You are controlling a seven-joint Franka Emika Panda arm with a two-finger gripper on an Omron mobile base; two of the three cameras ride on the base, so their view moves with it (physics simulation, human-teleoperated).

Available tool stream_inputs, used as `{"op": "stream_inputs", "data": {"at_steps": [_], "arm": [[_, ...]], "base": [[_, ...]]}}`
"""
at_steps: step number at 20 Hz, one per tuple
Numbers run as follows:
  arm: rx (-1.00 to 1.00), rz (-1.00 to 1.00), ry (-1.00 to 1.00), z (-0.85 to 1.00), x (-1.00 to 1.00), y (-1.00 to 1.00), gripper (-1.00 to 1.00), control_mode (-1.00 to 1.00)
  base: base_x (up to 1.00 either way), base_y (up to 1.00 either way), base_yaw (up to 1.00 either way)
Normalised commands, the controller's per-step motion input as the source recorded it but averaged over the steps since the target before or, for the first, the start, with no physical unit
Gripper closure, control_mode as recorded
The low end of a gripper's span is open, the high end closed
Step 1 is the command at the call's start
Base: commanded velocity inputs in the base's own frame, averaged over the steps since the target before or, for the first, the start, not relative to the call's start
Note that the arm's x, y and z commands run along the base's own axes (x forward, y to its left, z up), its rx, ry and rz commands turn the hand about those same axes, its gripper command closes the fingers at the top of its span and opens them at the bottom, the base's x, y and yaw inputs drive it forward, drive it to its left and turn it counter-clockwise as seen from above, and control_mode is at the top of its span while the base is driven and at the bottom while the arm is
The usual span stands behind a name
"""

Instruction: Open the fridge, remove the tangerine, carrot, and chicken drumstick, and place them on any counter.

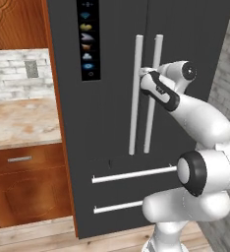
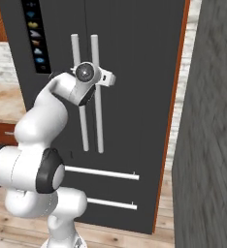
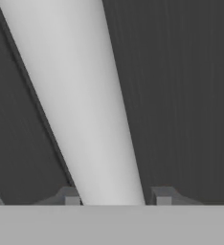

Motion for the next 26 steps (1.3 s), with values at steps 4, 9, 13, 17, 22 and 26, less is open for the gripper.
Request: {"op": "stream_inputs", "data": {"at_steps": [4,9,13,17,22,26], "arm": [[0.0,-0.05,0.0,0.0,-0.95,-0.2,1.0,-1.0],[-0.01,-0.05,0.0,-0.01,-1.0,-0.23,1.0,-1.0],[-0.01,-0.05,0.0,-0.01,-1.0,-0.23,1.0,-1.0],[0.0,-0.07,0.0,0.0,-1.0,-0.27,1.0,-1.0],[0.0,-0.05,0.0,0.0,-0.18,-0.08,1.0,-1.0],[-0.02,0.04,-0.12,0.02,-0.57,0.25,-1.0,-1.0]], "base": [[0.0,0.0,0.0],[0.0,0.0,0.0],[0.0,0.0,0.0],[0.0,0.0,0.0],[0.0,0.0,0.0],[0.0,0.0,0.0]]}}
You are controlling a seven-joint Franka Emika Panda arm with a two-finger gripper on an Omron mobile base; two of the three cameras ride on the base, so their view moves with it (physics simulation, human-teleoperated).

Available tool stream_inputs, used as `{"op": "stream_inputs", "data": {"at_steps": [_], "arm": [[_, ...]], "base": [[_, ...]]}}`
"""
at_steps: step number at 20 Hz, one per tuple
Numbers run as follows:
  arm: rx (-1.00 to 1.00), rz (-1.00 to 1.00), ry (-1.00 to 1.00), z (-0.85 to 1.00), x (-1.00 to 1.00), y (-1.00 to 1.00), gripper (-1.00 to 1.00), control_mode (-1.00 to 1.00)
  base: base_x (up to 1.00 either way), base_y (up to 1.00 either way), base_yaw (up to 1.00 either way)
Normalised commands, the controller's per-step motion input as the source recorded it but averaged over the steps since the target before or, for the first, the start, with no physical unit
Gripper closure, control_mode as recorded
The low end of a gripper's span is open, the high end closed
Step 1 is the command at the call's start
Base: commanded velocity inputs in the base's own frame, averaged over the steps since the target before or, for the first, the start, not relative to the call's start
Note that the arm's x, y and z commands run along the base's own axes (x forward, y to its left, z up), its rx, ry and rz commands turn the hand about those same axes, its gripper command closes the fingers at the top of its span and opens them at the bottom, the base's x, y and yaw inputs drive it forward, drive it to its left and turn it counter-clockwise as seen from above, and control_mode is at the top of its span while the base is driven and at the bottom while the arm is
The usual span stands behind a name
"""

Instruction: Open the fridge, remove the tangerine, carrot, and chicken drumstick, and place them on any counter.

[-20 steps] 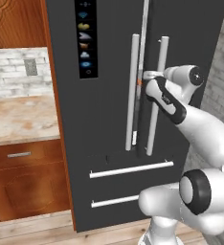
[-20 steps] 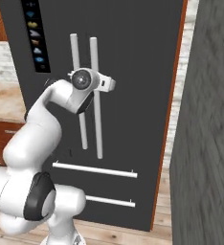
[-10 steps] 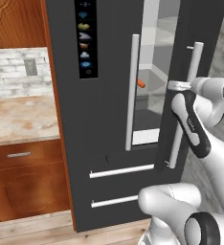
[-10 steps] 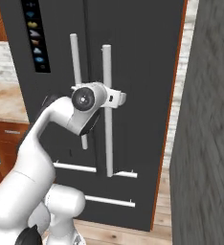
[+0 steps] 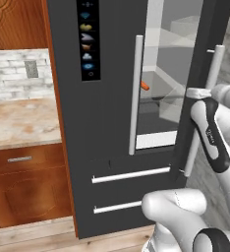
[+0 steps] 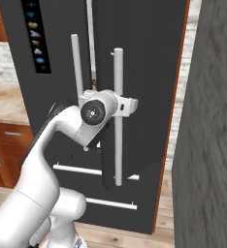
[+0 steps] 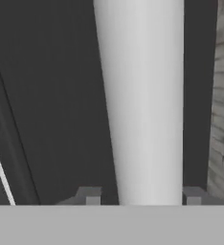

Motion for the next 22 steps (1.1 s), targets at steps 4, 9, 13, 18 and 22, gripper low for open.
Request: {"op": "stream_inputs", "data": {"at_steps": [4,9,13,18,22], "arm": [[-0.01,0.03,-0.07,0.18,-0.9,0.02,-1.0,-1.0],[-0.05,-0.05,-0.02,0.4,-1.0,0.02,-1.0,-1.0],[0.0,-0.41,0.09,0.46,-0.96,0.0,-1.0,-1.0],[0.0,-0.11,0.42,0.72,-0.27,0.28,-1.0,-1.0],[-0.16,-0.02,0.48,-0.02,0.62,0.84,-1.0,-1.0]], "base": [[0.0,0.0,0.0],[0.0,0.0,0.0],[0.0,0.0,0.0],[0.0,0.0,0.0],[0.0,0.0,0.0]]}}
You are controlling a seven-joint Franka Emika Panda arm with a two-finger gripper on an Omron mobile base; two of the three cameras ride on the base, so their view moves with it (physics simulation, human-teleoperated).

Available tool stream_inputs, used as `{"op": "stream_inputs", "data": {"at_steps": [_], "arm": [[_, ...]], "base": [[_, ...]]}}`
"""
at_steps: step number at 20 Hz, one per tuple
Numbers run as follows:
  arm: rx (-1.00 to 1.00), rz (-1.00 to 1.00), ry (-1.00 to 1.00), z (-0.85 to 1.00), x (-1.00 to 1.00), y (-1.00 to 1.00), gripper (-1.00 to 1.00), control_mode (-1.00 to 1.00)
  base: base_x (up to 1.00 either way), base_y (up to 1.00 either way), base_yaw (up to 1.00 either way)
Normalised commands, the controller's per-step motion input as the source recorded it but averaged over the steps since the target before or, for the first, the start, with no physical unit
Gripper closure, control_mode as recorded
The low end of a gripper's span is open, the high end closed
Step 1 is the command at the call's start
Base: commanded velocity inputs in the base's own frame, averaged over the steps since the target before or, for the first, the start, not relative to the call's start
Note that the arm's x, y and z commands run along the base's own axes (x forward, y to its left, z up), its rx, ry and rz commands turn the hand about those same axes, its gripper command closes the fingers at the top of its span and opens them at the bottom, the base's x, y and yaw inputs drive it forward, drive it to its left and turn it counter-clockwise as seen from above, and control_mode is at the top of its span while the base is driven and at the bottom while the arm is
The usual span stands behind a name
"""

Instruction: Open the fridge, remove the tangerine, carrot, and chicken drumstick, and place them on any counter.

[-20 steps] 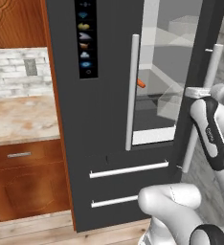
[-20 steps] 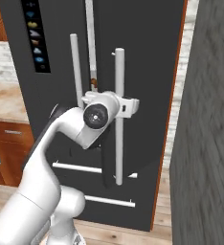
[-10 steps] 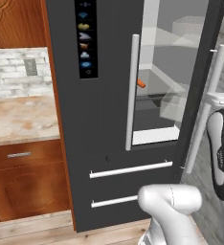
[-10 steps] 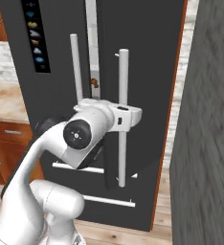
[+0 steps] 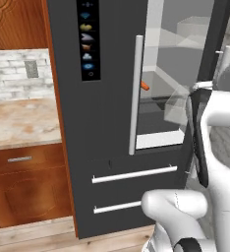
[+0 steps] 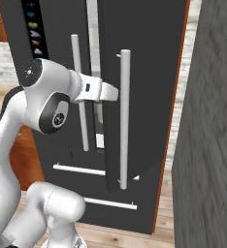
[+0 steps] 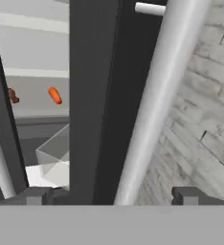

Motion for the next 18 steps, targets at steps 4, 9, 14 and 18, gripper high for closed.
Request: {"op": "stream_inputs", "data": {"at_steps": [4,9,14,18], "arm": [[-0.2,-0.14,0.14,-0.29,0.63,0.72,-1.0,-1.0],[-0.02,-0.03,0.03,-0.02,0.11,0.14,-1.0,-1.0],[-0.11,-0.07,0.0,-0.39,0.55,0.11,-1.0,-1.0],[-0.11,-0.16,0.0,-0.35,0.82,0.19,-1.0,-1.0]], "base": [[0.0,0.0,0.0],[0.0,0.0,0.0],[0.0,0.0,0.0],[0.0,0.0,0.0]]}}
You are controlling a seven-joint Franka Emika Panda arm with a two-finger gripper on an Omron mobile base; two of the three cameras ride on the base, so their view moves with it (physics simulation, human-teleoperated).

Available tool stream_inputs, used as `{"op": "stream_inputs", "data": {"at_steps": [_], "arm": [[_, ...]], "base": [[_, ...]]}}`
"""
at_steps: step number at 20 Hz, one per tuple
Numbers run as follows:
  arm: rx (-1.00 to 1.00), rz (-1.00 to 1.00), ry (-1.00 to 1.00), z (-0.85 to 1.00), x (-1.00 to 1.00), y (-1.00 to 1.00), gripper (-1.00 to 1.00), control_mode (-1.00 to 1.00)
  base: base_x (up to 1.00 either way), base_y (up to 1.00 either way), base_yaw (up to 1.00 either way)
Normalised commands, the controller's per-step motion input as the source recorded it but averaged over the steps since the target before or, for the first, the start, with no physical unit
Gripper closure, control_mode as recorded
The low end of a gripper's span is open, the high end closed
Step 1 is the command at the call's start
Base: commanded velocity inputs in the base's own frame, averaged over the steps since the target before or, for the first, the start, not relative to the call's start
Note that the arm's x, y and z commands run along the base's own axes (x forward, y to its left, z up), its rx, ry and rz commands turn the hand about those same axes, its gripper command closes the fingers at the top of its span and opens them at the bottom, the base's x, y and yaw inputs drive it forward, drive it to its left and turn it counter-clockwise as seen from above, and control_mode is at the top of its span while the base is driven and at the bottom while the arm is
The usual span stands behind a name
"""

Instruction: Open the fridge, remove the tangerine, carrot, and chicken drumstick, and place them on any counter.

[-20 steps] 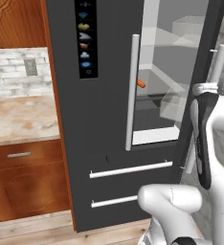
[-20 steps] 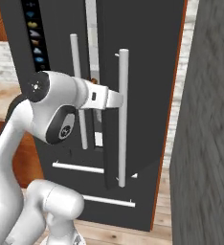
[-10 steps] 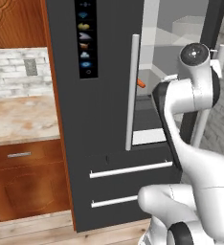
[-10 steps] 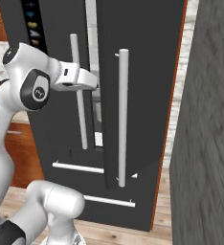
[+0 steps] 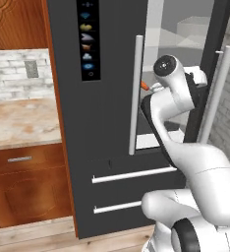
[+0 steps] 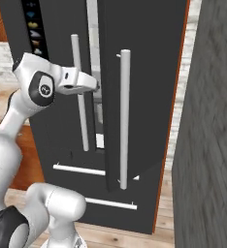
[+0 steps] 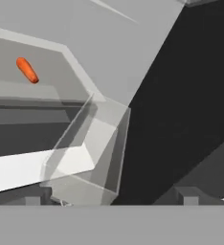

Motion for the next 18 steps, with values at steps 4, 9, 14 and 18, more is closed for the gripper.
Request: {"op": "stream_inputs", "data": {"at_steps": [4,9,14,18], "arm": [[-0.02,-0.16,0.0,-0.16,0.51,0.03,-1.0,-1.0],[0.0,-0.14,0.0,-0.08,0.72,-0.05,-1.0,-1.0],[-0.06,-0.12,-0.01,-0.23,0.44,-0.51,-1.0,-1.0],[-0.14,-0.12,-0.12,-0.28,-0.02,-0.94,-1.0,-1.0]], "base": [[0.0,0.0,0.0],[0.0,0.0,0.0],[0.0,0.0,0.0],[0.0,0.0,0.0]]}}
